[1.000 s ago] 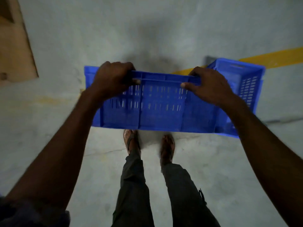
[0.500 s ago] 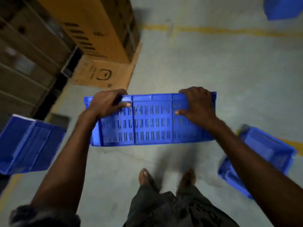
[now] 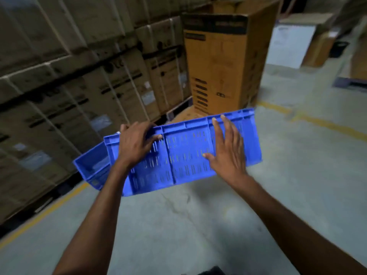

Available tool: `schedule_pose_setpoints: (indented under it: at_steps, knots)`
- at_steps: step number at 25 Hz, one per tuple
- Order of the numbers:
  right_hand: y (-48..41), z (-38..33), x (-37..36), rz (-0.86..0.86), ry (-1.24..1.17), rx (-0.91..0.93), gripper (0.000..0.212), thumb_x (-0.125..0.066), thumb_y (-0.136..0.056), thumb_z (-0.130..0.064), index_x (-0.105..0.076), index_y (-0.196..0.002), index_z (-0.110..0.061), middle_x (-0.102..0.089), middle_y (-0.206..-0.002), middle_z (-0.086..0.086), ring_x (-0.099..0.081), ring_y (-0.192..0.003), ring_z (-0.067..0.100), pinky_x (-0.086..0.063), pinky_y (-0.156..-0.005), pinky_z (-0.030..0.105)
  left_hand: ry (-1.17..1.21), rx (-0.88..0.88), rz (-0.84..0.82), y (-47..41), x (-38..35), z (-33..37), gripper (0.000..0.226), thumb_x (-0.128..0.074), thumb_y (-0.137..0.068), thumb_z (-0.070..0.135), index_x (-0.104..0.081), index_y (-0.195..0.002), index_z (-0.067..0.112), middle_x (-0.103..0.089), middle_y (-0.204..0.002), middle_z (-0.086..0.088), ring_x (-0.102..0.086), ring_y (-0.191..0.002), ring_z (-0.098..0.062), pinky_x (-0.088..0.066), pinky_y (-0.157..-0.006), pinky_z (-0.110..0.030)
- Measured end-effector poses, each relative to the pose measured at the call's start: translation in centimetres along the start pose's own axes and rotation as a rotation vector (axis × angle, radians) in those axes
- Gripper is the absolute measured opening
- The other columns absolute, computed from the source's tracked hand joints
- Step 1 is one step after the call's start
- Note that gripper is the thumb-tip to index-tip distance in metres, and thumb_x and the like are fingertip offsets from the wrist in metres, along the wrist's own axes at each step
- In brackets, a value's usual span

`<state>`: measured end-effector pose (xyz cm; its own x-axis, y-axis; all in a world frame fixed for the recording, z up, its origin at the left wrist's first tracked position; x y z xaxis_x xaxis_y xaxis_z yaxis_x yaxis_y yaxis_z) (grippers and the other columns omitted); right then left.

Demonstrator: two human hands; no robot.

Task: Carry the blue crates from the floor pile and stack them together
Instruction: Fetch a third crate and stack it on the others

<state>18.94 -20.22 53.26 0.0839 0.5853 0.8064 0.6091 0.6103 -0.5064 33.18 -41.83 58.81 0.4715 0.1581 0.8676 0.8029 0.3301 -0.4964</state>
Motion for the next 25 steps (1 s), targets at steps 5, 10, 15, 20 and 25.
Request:
schedule_pose_setpoints:
  at_steps: [5,10,15,20,25]
  knots:
    - [-4.9,-11.6,-8.3,-0.447,0.194,0.362,0.056,-0.079,-0.063,-0.055,-0.062,-0.108,-0.026,-0.07,-0.111,0.003,-0.063,-0.11,0.026,-0.045,-0.078,0.035,-0.123,-0.099,0.064,7.8,2.6,-5.9,0.034,-0.051,-0.091,0.053,-0.064,-0.11,0.028,-0.066,-0.096,0.01,-0.06,-0.089,-0.021,-0.033,-0.081,-0.038]
    - [-1.7,-17.2,-20.3,-0.513,-0.069,0.298,0.035,-0.077,-0.067,-0.037,-0.063,-0.095,-0.021,-0.073,-0.087,0.005,-0.07,-0.089,0.029,-0.051,-0.068,0.035,0.016,0.664,0.258,14.8,5.0,-21.7,0.053,-0.06,-0.084,0.064,-0.054,-0.128,0.033,-0.054,-0.133,0.009,-0.048,-0.125,-0.014,-0.035,-0.104,-0.041]
    - [-3.7,-21.8,-27.9,-0.494,-0.104,0.533,0.033,-0.081,-0.057,-0.018,-0.057,-0.08,-0.019,-0.066,-0.072,0.002,-0.067,-0.074,0.028,-0.048,-0.058,0.033,0.62,1.451,-0.206,24.9,-5.5,-34.9,0.073,-0.077,-0.068,0.059,-0.06,-0.114,0.005,-0.068,-0.108,-0.013,-0.067,-0.094,-0.028,-0.054,-0.08,-0.04]
    - [-15.4,-27.0,-33.7,-0.376,-0.087,0.652,0.05,-0.093,-0.045,-0.031,-0.064,-0.086,-0.027,-0.065,-0.105,0.002,-0.054,-0.102,0.027,-0.042,-0.081,0.039,0.162,1.513,-0.176,25.4,-10.1,-40.1,0.042,-0.064,-0.086,0.042,-0.056,-0.109,0.008,-0.067,-0.112,-0.017,-0.064,-0.105,-0.036,-0.049,-0.083,-0.04]
    - [-26.8,-25.3,-44.0,-0.791,0.175,0.344,0.108,-0.089,-0.035,-0.063,-0.048,-0.132,-0.04,0.017,-0.162,0.012,0.006,-0.147,0.044,-0.015,-0.109,0.067,0.271,1.595,-0.125,25.7,-12.0,-48.8,0.043,-0.075,-0.073,0.051,-0.064,-0.083,0.011,-0.071,-0.083,-0.011,-0.069,-0.081,-0.031,-0.051,-0.07,-0.038]
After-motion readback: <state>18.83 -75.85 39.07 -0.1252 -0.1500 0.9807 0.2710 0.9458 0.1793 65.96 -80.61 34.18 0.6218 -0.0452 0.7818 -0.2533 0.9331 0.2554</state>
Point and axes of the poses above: each hand's wrist, its own y-axis away from the middle knuckle, its own x-axis out of the back of the hand, z = x × y, the point moved 9 cm from there along -y, towards the middle knuckle
